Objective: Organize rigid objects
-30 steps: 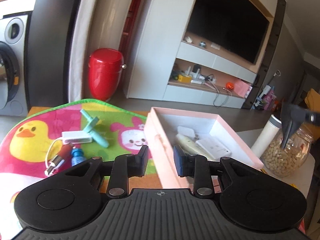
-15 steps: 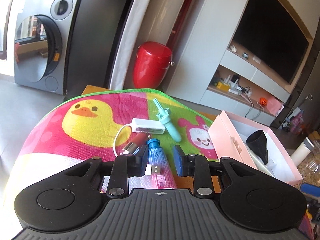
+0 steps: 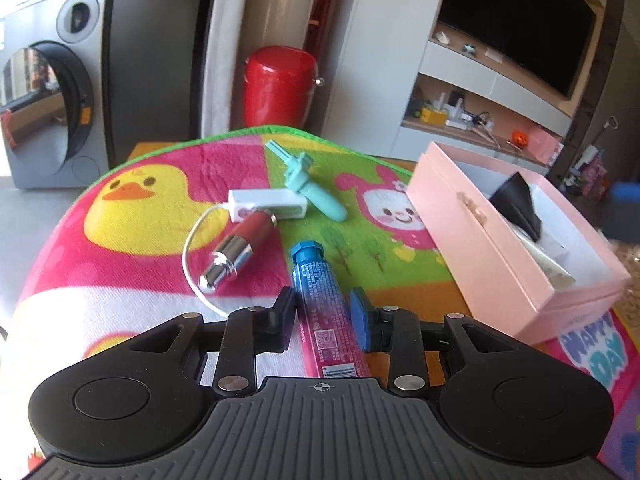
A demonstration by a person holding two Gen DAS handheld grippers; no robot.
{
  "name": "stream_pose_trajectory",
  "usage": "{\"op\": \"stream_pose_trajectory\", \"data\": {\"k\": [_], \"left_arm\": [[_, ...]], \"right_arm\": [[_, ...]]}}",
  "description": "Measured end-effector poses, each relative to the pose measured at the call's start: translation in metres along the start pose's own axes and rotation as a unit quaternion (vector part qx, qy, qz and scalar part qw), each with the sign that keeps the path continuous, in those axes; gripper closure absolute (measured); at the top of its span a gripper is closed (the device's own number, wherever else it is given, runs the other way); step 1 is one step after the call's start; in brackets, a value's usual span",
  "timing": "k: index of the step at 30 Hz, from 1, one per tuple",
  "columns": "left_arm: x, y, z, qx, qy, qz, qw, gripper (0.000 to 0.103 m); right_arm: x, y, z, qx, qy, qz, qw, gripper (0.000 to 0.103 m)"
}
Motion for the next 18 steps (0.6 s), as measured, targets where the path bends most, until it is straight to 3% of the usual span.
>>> {"op": "stream_pose_trajectory", "data": {"k": [4,8,14,17,18], "left_arm": [[-0.012,0.023,-0.012,-0.05,0.018,-0.029,0.9981,0.074],[-0.005,0.046,-0.044,-0.027,0.037,0.006,0.9989,0.076],[0.003,0.054,-0.102,0.005,0.119,0.04,0.992,0.077],[0.001,0.047,-0.125,0.015,0.169,0.037,0.9849,0.077],[0.0,0.044,-0.129,0.013,0.179,0.034,0.9831,0.077]], "right_arm": [[0.051,-0.052,-0.031,0.058,0.0,-0.018,0.998,0.037],[0.074,-0.14,-0.053,0.1,-0.053,-0.081,0.99,0.036],[0.066,-0.254,-0.053,0.021,-0.069,-0.14,0.988,0.037],[0.055,-0.271,-0.048,0.023,-0.102,-0.165,0.981,0.048],[0.054,-0.264,-0.051,0.027,-0.1,-0.156,0.982,0.055]]}}
Point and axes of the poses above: each gripper's, at about its wrist camera, not at the fingertips, and y roughly against the way its jaws point, z to its right, x to its top, the point moved 8 cm from there along -y, roughly the way its jaws point, and after that the axes turned 8 degrees about x, right-handed, at the moved point
